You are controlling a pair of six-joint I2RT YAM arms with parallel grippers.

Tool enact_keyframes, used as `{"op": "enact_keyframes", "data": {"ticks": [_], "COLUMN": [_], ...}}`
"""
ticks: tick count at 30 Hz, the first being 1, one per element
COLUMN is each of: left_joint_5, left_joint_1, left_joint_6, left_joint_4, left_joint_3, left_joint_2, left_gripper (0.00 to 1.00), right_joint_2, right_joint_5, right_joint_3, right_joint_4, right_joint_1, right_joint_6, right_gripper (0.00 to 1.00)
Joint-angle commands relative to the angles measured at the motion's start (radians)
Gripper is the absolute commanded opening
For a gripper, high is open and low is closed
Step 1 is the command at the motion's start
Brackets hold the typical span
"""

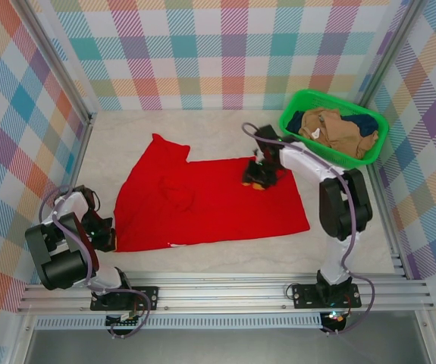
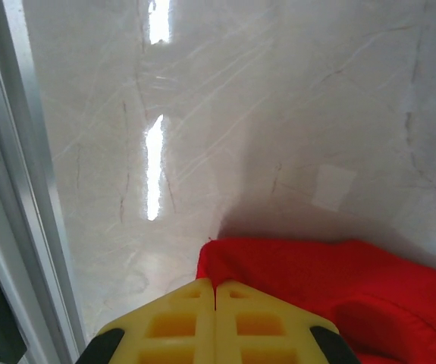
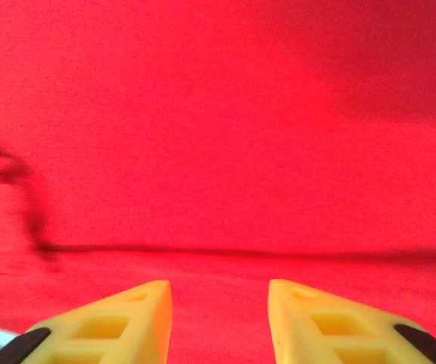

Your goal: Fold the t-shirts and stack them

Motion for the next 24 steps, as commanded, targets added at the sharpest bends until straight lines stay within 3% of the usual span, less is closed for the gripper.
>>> {"op": "enact_keyframes", "data": {"ticks": [1,5,8,11,15,24], "left_joint_5": [0.000,0.011,0.013,0.018,0.030,0.029], "left_joint_1": [-0.009,-0.014,-0.018,-0.023,-0.030,-0.035], "left_joint_6": [0.014,0.022,0.025,0.031,0.038,0.083], "left_joint_4": [0.010,0.017,0.022,0.029,0.036,0.034], "left_joint_3": [0.015,0.021,0.022,0.023,0.033,0.120], "left_joint_2": [0.013,0.028,0.031,0.039,0.058,0.113], "left_gripper": [0.00,0.00,0.00,0.00,0.00,0.00], "right_joint_2": [0.169,0.387,0.507,0.606,0.663,0.799], "right_joint_5": [-0.132,-0.204,-0.246,-0.252,-0.217,-0.088], "right_joint_3": [0.175,0.467,0.593,0.707,0.739,0.876], "right_joint_4": [0.106,0.166,0.262,0.247,0.277,0.098], "right_joint_1": [0.075,0.129,0.159,0.188,0.217,0.189], "right_joint_6": [0.074,0.178,0.295,0.356,0.404,0.455], "right_gripper": [0.36,0.35,0.35,0.34,0.34,0.32]}}
